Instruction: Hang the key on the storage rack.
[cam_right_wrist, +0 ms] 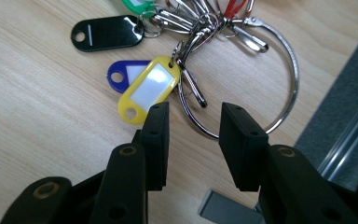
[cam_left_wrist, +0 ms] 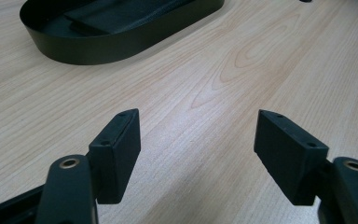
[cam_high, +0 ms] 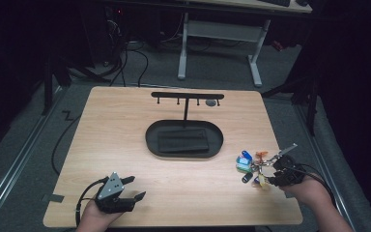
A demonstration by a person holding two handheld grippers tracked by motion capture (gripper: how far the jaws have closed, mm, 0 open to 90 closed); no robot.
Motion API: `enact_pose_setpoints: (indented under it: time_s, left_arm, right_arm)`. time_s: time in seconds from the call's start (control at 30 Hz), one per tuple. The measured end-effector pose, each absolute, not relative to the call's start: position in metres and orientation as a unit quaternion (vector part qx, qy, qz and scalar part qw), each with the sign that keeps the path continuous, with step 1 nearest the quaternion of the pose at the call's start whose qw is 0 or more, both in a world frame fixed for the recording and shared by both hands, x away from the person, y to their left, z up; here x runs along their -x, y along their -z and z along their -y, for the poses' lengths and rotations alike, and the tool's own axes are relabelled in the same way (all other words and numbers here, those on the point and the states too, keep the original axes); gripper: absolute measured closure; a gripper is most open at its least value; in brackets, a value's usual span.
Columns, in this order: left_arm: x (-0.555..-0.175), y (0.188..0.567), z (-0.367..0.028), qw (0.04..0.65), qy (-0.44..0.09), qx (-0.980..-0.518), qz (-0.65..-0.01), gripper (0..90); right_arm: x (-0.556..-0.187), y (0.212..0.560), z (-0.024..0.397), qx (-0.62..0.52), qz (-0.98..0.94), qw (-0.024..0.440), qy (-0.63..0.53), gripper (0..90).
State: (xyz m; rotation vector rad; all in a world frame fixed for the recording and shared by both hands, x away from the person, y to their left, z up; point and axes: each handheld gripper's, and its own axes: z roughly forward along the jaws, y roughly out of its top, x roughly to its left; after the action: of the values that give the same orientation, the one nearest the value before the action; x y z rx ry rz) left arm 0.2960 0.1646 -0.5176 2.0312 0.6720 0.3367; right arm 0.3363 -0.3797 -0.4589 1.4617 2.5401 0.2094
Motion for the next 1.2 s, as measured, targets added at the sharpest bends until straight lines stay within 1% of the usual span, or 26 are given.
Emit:
enact_pose_setpoints:
  time_s: [0.2,0.33,0.43,0.6,0.73,0.87,1.03,1.2]
  left_arm:
    - [-0.296,0.519,-0.165,0.467,-0.137,-0.830,-0.273,32.6]
    - [-0.295,0.519,-0.165,0.466,-0.137,-0.831,-0.271,32.6]
    - [-0.295,0.519,-0.164,0.466,-0.136,-0.831,-0.270,32.7]
    - [-0.296,0.519,-0.164,0.465,-0.135,-0.833,-0.269,32.7]
    - [-0.296,0.519,-0.164,0.463,-0.133,-0.835,-0.267,32.7]
    - [-0.296,0.520,-0.164,0.461,-0.131,-0.836,-0.267,32.7]
    - [-0.296,0.520,-0.164,0.461,-0.130,-0.836,-0.267,32.8]
    - [-0.296,0.520,-0.164,0.461,-0.130,-0.837,-0.267,32.8]
  right_arm:
    - [-0.344,0.476,0.379,-0.478,-0.874,0.080,-0.049,65.3]
    - [-0.347,0.477,0.378,-0.474,-0.876,0.067,-0.048,70.7]
    - [-0.346,0.478,0.373,-0.471,-0.879,0.059,-0.052,72.6]
    - [-0.346,0.484,0.366,-0.455,-0.888,0.050,-0.049,72.8]
    - [-0.348,0.483,0.363,-0.449,-0.890,0.065,-0.053,72.1]
    - [-0.352,0.474,0.366,-0.461,-0.882,0.073,-0.061,72.0]
    - [-0.353,0.480,0.372,-0.459,-0.886,0.055,-0.041,72.3]
    - [-0.356,0.481,0.373,-0.463,-0.884,0.041,-0.049,72.3]
